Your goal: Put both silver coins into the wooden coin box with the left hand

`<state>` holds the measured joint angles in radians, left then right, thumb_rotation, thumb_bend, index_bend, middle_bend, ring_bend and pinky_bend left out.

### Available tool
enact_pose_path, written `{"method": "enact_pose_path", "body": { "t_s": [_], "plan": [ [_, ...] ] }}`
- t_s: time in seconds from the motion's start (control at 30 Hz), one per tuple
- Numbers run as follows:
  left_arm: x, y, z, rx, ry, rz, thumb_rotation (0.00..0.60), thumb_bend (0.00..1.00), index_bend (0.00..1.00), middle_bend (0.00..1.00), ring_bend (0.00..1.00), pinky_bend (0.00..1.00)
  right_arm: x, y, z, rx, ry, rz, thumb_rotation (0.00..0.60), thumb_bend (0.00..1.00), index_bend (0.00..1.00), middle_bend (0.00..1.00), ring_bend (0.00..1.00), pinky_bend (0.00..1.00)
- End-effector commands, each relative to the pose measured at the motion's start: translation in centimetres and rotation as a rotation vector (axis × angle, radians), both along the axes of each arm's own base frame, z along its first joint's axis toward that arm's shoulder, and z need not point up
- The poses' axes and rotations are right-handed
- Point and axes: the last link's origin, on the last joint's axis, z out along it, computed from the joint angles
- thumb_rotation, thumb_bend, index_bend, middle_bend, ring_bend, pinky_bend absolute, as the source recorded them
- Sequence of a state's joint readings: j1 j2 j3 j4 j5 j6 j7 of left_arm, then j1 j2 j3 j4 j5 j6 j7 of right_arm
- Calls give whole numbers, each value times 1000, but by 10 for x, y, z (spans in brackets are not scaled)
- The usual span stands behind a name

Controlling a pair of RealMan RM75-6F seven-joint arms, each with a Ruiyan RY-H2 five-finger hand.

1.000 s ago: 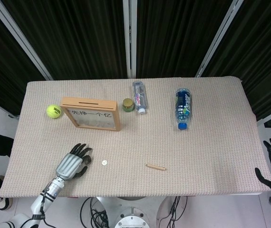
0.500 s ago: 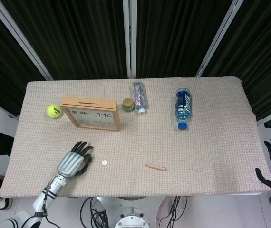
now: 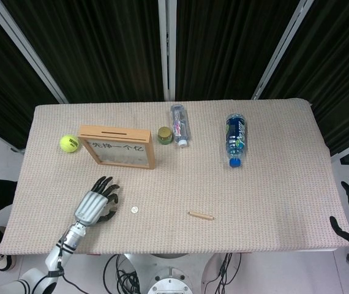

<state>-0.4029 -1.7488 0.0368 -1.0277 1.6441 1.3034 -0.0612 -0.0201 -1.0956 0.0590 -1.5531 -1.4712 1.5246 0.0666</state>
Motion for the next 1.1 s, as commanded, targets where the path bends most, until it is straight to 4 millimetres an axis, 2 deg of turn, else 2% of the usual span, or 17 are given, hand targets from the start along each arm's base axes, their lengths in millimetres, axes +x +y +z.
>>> {"method": "enact_pose_path", "body": {
  "t_s": [0.03, 0.37, 1.1],
  "plan": [
    [-1, 0, 0, 5, 3, -2, 600, 284, 487, 217, 28, 77, 0, 0, 0, 2, -1, 0, 600, 273, 0, 0, 0, 0],
    [-1, 0, 2, 7, -3, 0, 600, 287, 545, 220, 28, 78, 0, 0, -1, 7, 0, -5, 600, 271, 0, 0, 0, 0],
    [0, 0, 1, -19, -10, 14, 600, 441, 580, 228, 28, 78, -3, 1, -1, 10, -3, -14, 600, 271, 0, 0, 0, 0]
  ]
}}
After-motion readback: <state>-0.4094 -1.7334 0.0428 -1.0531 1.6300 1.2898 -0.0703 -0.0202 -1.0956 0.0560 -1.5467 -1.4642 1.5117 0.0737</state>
